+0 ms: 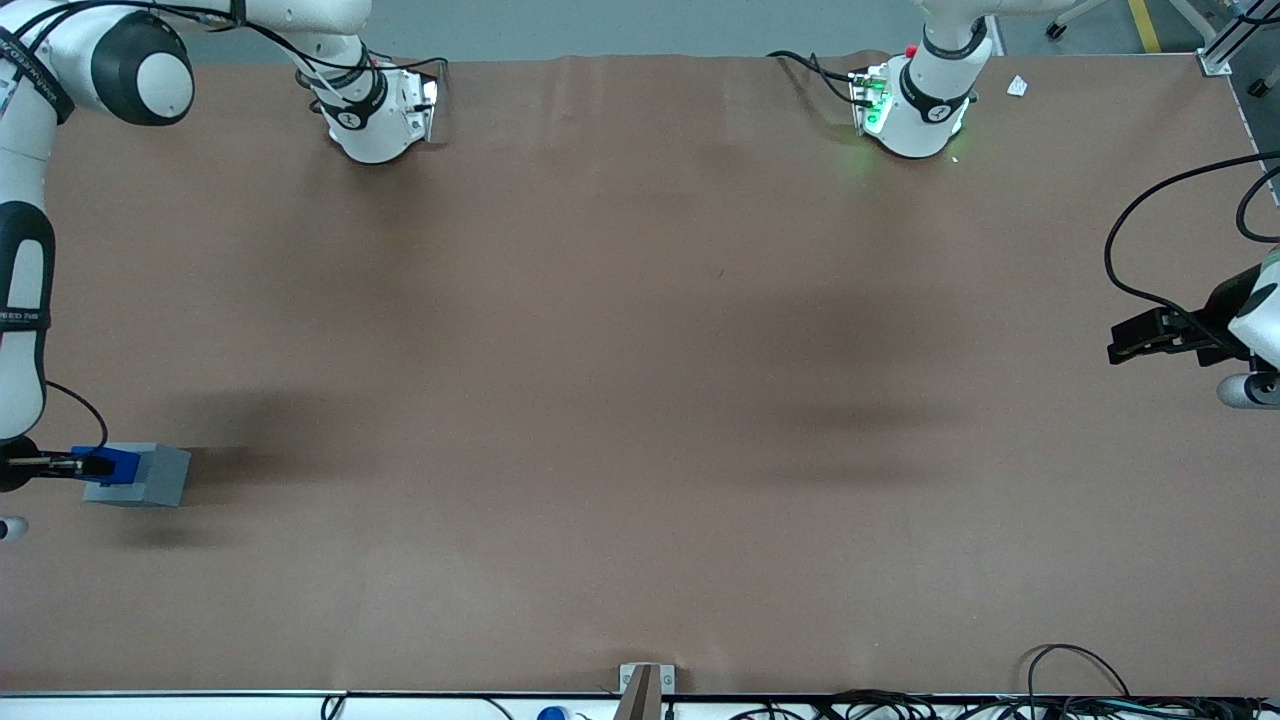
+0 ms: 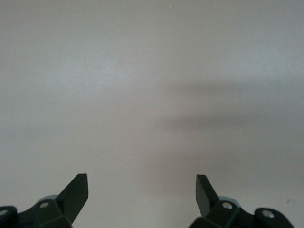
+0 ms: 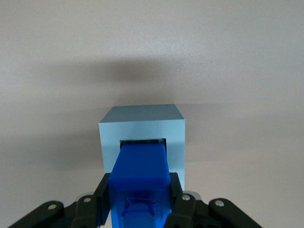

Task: Insert blue part into gray base with right arm
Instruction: 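Lower the blue block into the gray base's opening, then open the right gripper to release the blue block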

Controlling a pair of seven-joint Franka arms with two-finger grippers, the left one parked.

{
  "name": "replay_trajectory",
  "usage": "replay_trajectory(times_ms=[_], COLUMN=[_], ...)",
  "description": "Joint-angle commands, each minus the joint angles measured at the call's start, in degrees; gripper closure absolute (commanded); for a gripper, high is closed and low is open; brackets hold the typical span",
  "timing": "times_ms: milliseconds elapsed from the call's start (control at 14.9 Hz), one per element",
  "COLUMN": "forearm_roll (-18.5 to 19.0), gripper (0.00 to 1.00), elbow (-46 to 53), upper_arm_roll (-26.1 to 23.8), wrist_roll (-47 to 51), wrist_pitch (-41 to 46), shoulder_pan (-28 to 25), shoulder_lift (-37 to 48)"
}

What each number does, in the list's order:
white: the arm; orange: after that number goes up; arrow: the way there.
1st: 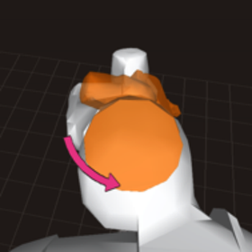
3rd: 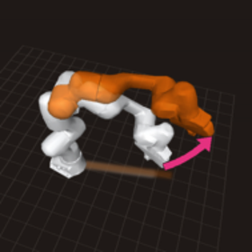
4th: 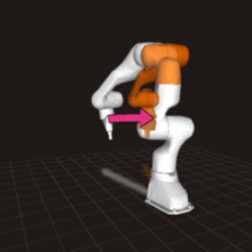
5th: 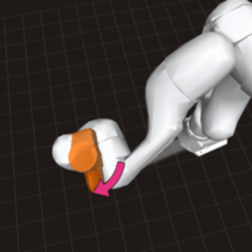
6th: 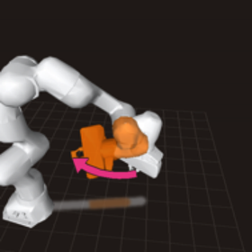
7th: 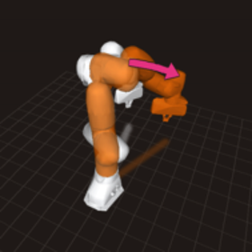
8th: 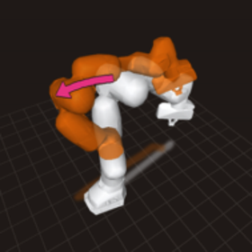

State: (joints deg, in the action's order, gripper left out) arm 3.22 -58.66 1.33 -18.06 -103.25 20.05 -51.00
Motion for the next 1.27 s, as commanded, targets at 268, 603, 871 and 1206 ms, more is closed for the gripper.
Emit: replay_trajectory(times_ms=[268,603,871,1206], forearm_roll=[0.47,0.30,0.21,0.04], gripper=[1.00,1.00,1.00,0.84], elbow=[1.35,1.27,1.27,1.27], upper_arm_roll=[-0.19,-0.27,-0.27,-0.27], wrist_roll=[-0.75,-1.01,-1.10,-0.57], wrist_pitch=[-0.46,-2.21,-3.71,-3.63], shoulder_pan=[-0.63,0.07,0.51,0.08], shoulder_lift=[-1.47,-2.35,-3.58,-3.49])
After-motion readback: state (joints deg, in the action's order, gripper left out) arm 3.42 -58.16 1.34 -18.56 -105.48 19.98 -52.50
